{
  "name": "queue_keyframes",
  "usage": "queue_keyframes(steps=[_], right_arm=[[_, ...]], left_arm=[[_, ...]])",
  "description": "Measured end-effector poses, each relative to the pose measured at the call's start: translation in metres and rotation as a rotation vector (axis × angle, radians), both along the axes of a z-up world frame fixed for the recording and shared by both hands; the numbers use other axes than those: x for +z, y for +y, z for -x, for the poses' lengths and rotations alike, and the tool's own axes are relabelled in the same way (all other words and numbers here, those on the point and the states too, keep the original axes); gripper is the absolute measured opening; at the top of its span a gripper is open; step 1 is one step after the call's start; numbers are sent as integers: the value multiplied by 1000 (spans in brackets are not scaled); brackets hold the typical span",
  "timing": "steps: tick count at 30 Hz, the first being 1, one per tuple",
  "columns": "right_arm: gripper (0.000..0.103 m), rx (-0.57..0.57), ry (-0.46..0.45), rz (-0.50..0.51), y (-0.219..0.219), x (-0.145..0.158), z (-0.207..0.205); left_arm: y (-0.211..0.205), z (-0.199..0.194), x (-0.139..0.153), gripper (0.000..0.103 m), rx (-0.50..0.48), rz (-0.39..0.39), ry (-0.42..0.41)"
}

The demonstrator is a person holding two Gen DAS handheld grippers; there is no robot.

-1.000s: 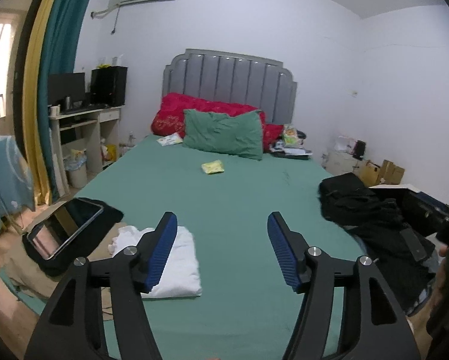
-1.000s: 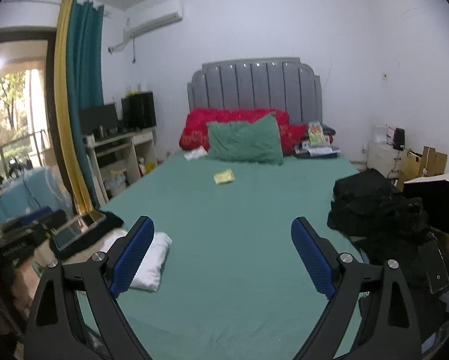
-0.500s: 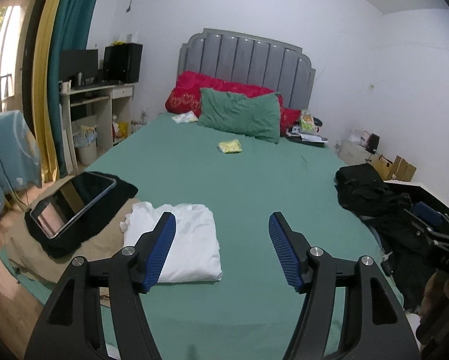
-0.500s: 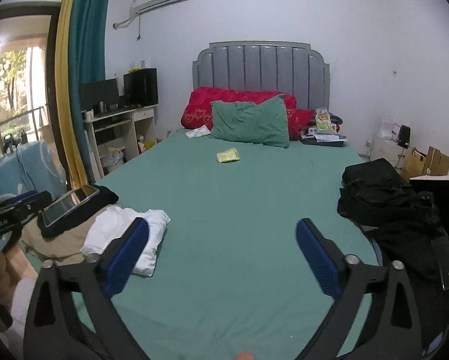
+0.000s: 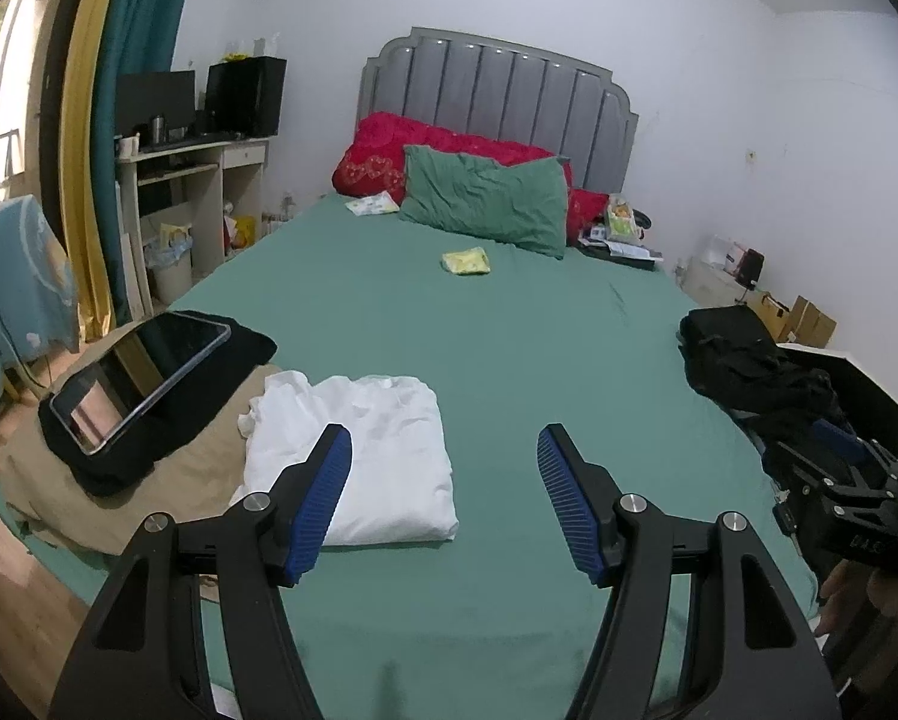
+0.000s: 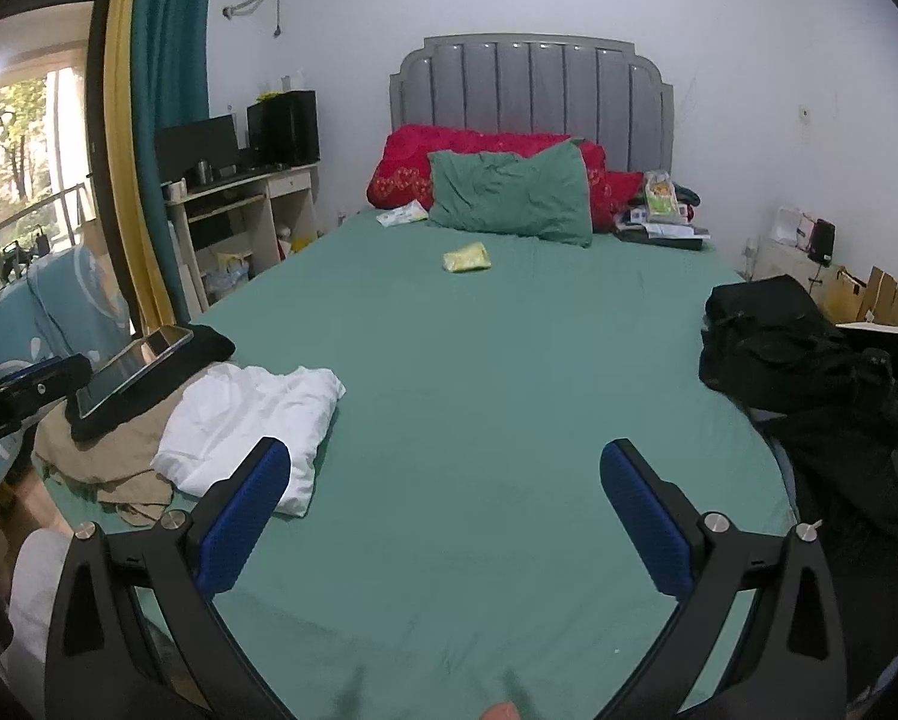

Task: Fold large clothes

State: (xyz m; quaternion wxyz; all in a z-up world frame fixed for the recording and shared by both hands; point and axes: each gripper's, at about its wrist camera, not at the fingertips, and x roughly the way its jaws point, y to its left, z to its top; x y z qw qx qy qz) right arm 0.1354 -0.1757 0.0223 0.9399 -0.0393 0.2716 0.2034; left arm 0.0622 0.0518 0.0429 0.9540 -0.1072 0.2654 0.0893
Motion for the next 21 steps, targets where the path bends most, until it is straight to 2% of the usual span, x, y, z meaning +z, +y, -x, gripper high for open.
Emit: queue_keyframes(steps=[21], right_arm=[[102,7,19,2,-1,-3,0]], left_arm=[[-7,-1,1,68,-17,-11,12]])
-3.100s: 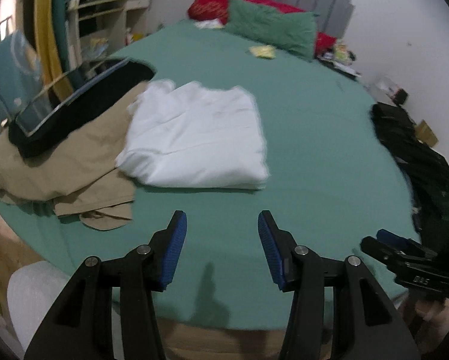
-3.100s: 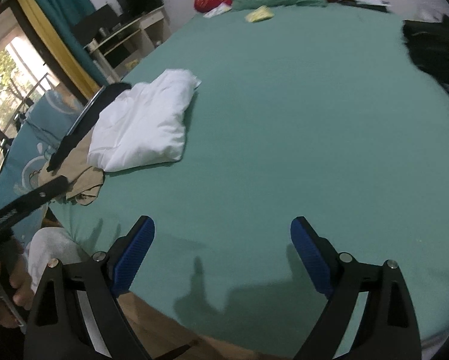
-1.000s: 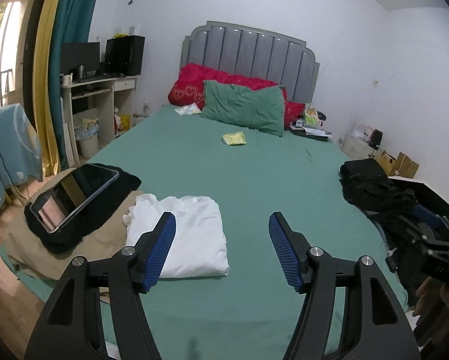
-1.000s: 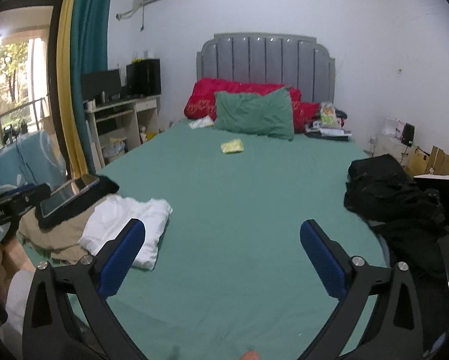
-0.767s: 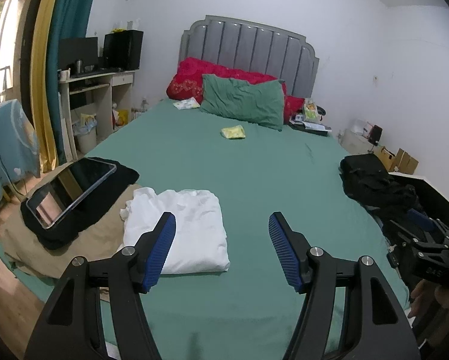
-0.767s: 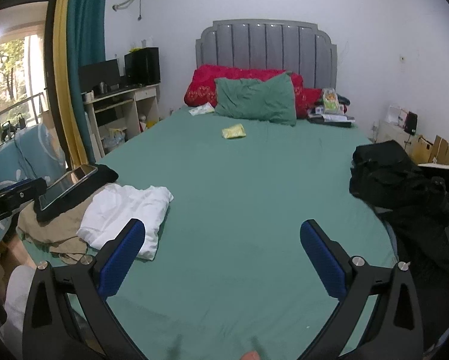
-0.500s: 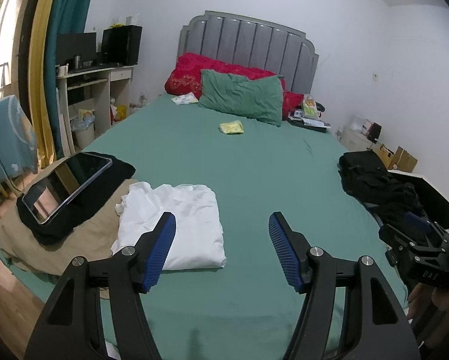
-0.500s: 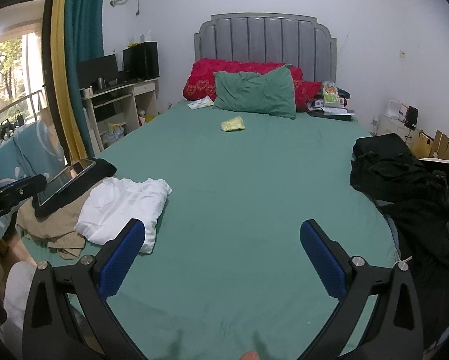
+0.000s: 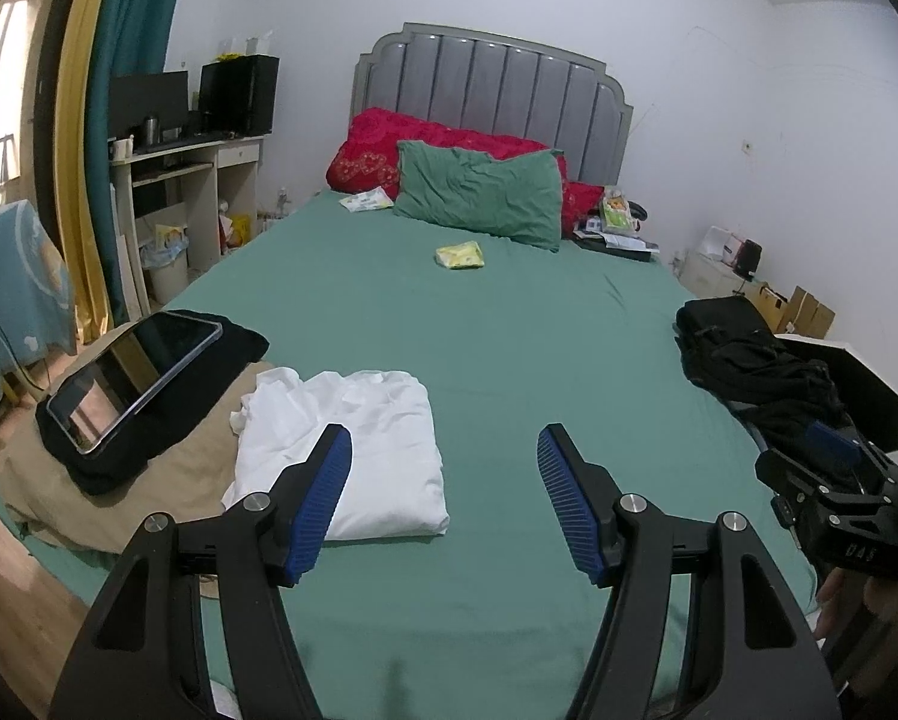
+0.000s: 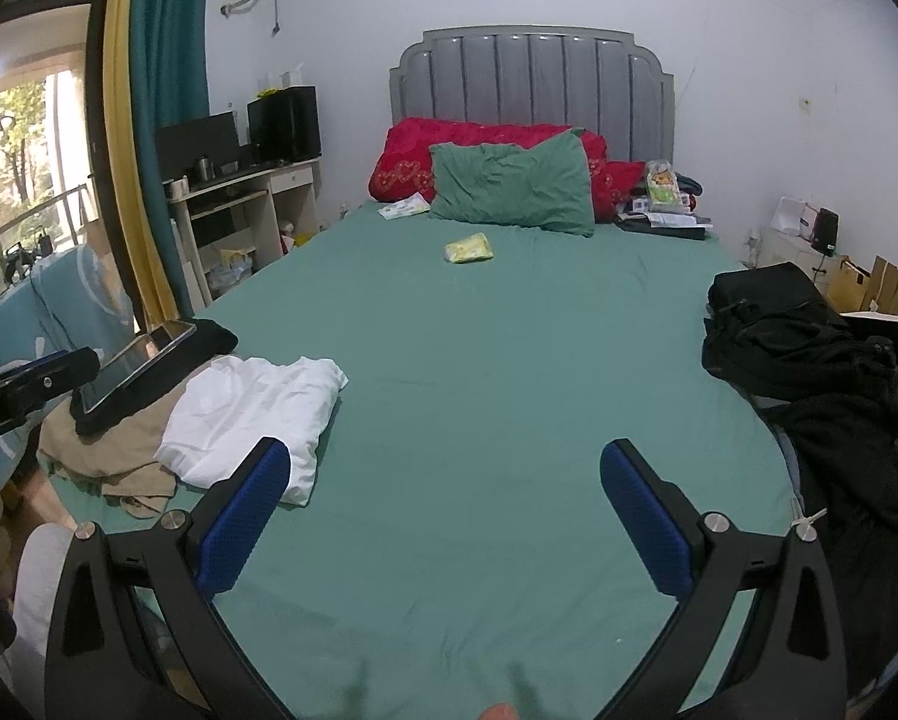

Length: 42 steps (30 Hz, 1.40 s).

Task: Fold large clothes

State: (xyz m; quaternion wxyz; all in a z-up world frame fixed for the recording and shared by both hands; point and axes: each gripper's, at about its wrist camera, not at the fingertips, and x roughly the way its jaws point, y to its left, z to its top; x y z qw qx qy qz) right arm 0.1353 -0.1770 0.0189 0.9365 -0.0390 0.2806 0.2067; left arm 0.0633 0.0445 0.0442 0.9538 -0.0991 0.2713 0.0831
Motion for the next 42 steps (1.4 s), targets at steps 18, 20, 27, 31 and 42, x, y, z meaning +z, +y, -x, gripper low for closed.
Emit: queue_keyframes(steps=[18,20,27,31,42], right_arm=[[102,0,20,-5,17,-1,11],[102,-1,19,-5,18,-1,12],[102,-2,21,-5,17,-1,12],[102,-3,24,-5,20,-2,13],[102,-9,32,-10,22,-8,16]], left_arm=[[2,0,1,68,1,-17,10],[2,0,0,68,0,-16,11],[2,0,0,68,-4,-17,14],[2,-1,0,68,-9,-21,15],[4,-6,2,68,-14,-33,8]])
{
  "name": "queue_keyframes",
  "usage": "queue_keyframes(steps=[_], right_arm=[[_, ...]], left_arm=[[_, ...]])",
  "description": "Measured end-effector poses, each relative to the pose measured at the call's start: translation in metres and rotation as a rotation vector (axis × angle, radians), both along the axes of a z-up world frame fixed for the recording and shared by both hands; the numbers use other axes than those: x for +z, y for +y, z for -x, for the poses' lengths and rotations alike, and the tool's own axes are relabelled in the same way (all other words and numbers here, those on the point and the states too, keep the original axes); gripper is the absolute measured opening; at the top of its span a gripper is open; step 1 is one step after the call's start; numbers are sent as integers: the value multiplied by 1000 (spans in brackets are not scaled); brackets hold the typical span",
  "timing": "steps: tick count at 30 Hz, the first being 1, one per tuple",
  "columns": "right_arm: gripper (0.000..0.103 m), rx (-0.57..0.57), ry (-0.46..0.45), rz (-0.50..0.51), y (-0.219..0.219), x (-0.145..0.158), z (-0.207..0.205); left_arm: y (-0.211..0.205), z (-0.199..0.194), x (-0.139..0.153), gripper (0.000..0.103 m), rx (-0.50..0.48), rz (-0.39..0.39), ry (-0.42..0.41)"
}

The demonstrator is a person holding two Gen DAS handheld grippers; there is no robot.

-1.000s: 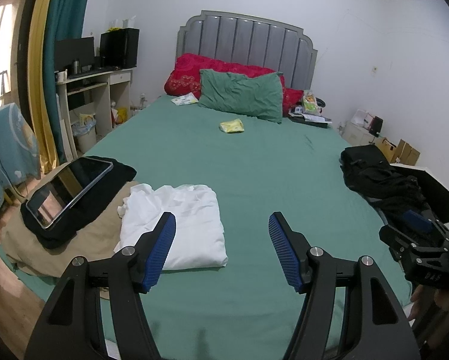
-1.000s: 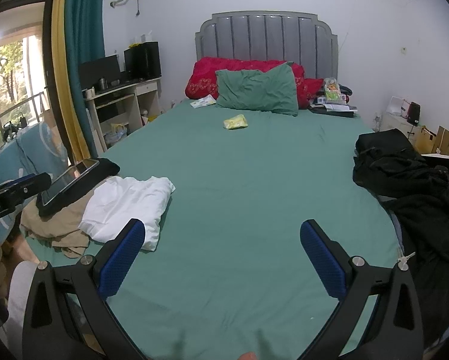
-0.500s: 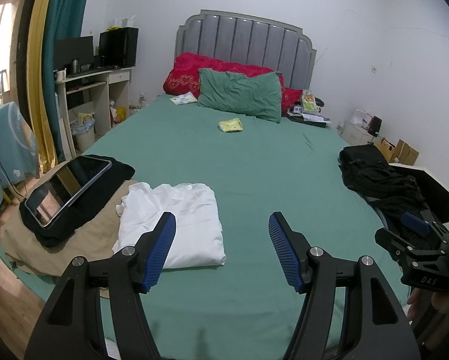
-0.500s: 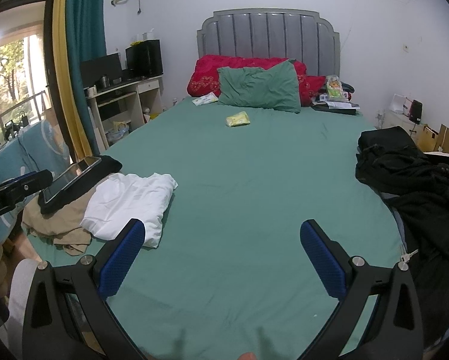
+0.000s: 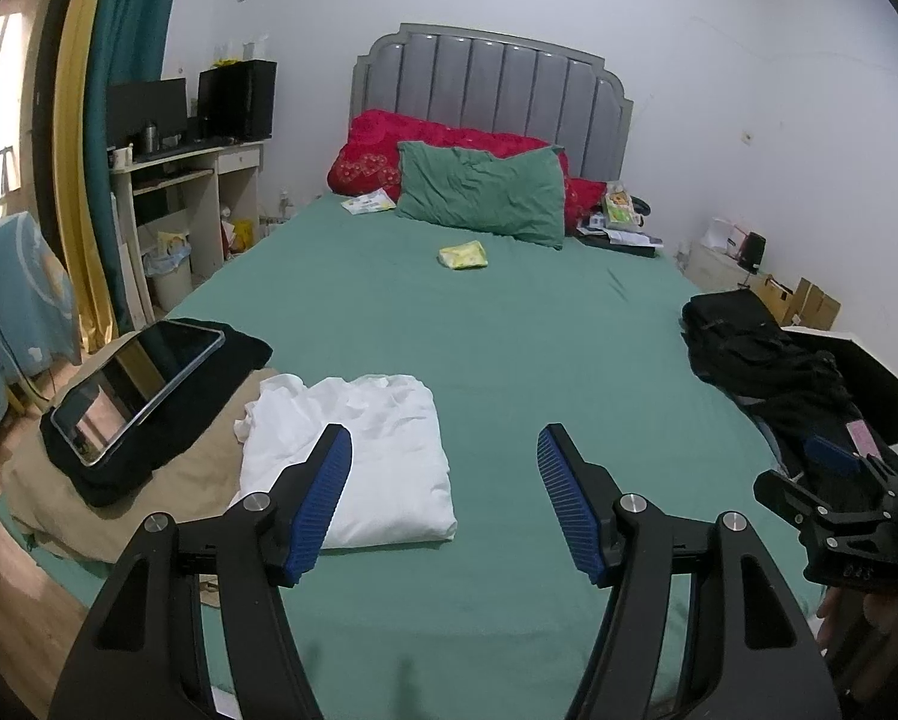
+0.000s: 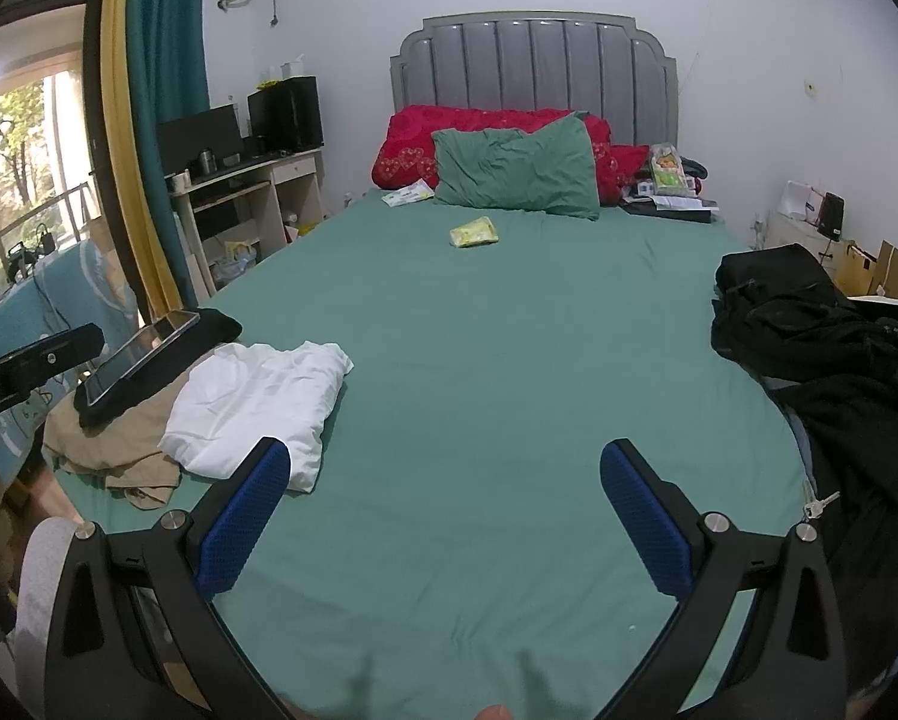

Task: Fold large clothes

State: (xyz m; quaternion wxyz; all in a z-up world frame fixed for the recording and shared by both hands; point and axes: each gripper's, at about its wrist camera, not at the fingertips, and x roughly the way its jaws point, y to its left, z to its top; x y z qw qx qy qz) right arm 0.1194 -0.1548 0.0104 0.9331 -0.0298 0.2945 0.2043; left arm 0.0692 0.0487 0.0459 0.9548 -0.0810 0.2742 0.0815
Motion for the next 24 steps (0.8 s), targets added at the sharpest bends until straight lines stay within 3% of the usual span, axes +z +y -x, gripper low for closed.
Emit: queue_keyframes(steps=[24], right_arm=[[102,-5,49,-3,1,-21,-10]], left_arm=[[6,-16,-16,68,-2,10,37]])
